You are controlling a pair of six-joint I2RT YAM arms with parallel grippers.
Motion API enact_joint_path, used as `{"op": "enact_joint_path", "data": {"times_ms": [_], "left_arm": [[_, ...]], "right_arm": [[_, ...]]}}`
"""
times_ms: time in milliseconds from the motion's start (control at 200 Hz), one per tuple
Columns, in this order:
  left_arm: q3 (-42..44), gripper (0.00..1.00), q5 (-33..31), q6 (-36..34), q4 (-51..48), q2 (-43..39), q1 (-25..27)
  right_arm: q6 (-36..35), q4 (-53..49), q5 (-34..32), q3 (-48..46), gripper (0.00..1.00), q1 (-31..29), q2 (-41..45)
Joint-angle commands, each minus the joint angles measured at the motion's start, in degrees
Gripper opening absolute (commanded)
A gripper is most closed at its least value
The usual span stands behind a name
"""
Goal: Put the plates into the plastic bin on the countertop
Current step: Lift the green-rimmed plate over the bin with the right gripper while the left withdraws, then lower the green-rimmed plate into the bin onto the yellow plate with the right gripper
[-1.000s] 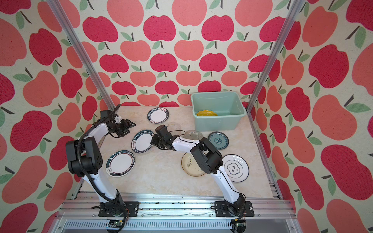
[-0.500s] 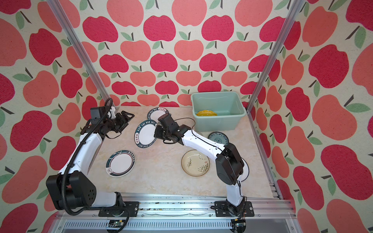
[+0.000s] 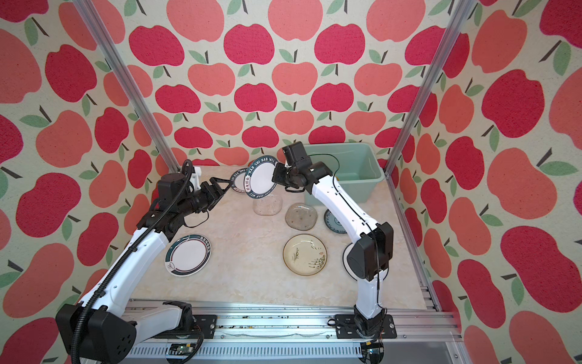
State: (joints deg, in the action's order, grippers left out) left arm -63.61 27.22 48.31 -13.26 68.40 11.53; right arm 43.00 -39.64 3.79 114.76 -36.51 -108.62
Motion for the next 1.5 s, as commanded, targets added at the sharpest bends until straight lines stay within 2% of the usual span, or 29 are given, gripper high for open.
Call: {"op": "enact_joint_path", "data": {"times_ms": [0,165,370,600,835,1001,1496], "left_arm": [[-4.7,0.81,-1.7,-2.2,-1.5,1.2,3.4],[-10.1,0.81,-4.2,-4.9,-3.7,4.8,9.1],[-17.5,0.81,-7.2,-6.0,-5.9,11.9,15.1],[-25.9,0.81,-9.7,-5.9,-8.6,21.1,19.8],[-34.8,0.81,-8.3,-6.2,-11.4,29.5,22.5],[-38.1,0.81,-7.6,-5.9,-11.7,33.2,23.7],[-41.5,0.81,-7.3,-6.9,-15.5,37.3,25.0]], "right_arm": [[-4.3,-2.1,5.1,2.9,0.02,5.5,3.7],[-7.8,-2.2,10.2,2.6,0.02,14.5,5.0],[-8.5,3.0,15.8,-3.1,0.02,25.8,8.1],[-12.0,4.1,19.7,-5.6,0.0,33.7,6.3],[-19.7,0.6,17.2,-2.0,0.0,36.1,0.7],[-24.3,-0.8,17.1,0.7,0.0,36.2,-3.2],[-29.0,-1.0,20.8,9.4,0.01,35.8,-16.1]]}}
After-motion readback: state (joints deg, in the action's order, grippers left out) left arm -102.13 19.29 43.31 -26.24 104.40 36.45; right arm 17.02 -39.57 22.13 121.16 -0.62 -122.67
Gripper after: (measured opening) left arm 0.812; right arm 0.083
